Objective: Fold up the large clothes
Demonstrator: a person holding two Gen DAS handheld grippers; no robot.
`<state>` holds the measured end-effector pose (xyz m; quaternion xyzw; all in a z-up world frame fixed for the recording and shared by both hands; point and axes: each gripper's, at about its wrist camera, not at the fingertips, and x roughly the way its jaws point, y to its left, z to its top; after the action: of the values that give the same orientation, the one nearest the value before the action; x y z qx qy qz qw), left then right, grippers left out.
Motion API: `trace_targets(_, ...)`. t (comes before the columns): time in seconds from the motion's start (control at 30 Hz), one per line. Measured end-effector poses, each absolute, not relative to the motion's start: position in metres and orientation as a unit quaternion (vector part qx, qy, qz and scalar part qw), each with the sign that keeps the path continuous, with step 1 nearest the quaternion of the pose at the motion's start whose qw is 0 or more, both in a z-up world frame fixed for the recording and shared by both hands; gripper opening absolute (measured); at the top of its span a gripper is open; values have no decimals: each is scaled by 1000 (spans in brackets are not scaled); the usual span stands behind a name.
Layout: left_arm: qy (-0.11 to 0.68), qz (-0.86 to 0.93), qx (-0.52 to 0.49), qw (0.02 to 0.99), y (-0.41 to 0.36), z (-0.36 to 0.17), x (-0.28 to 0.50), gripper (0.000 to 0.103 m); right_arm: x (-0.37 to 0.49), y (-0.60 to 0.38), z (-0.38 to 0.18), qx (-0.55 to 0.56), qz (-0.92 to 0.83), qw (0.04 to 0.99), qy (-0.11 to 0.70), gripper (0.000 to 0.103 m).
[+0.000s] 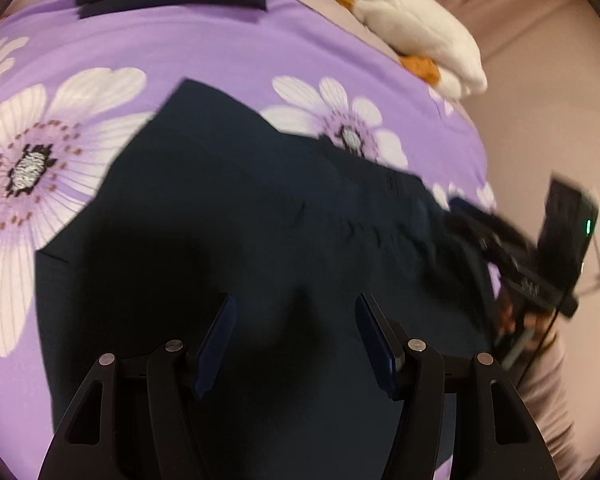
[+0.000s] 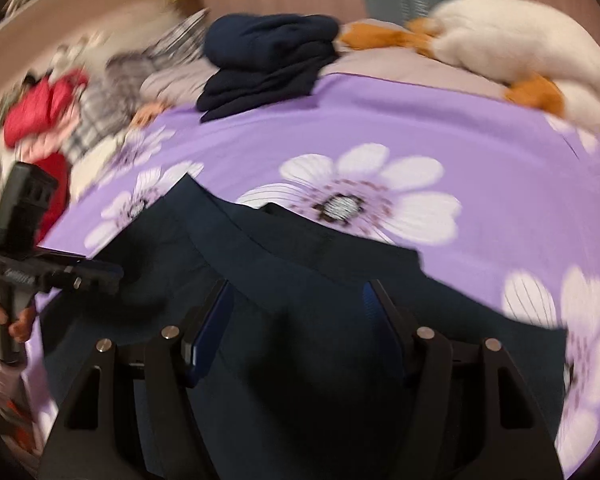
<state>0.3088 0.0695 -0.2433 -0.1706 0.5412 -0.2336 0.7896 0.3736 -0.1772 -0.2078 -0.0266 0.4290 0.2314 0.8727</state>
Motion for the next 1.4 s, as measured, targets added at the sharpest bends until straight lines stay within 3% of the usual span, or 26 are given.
trace_targets(0.23,548,-240,-158,786,63,-257,312,60,396,-145,-231,-99,253,854,444,62)
trace_targets(0.3,547,-242,-159,786,66,-257,310,60,395,-145,-234,-115,258,848,448,46)
trace_targets(0.37,545,-244,-163,785,67,-257,310,60,393,-145,-237,-135,259,842,454,19)
trace_targets(0.43,544,-246,-169,784,69,-258,311,60,389,-145,-237,-151,266,837,454,8)
trace_targets(0.47,544,-246,-172,784,69,-259,311,60,387,-144,-237,-160,266,837,451,7)
trace_targets(0.7,538,-234,-180,790,70,-259,318,60,385,-124,-232,-270,179,863,387,5)
trace_targets(1.0,527,-213,-207,796,73,-265,344,60,413,-131,-248,-223,142,872,412,6)
trace_targets(1.03,525,-209,-212,797,76,-264,344,60,414,-137,-242,-199,141,877,413,9)
trace_targets(1.13,522,-200,-222,799,81,-260,342,60,409,-156,-221,-130,118,898,404,34)
trace_targets(1.23,520,-186,-200,810,85,-253,330,68,392,-183,-197,-71,100,910,396,33)
trace_targets(1.4,510,-197,-143,825,88,-239,295,68,346,-211,-187,-43,81,906,414,34)
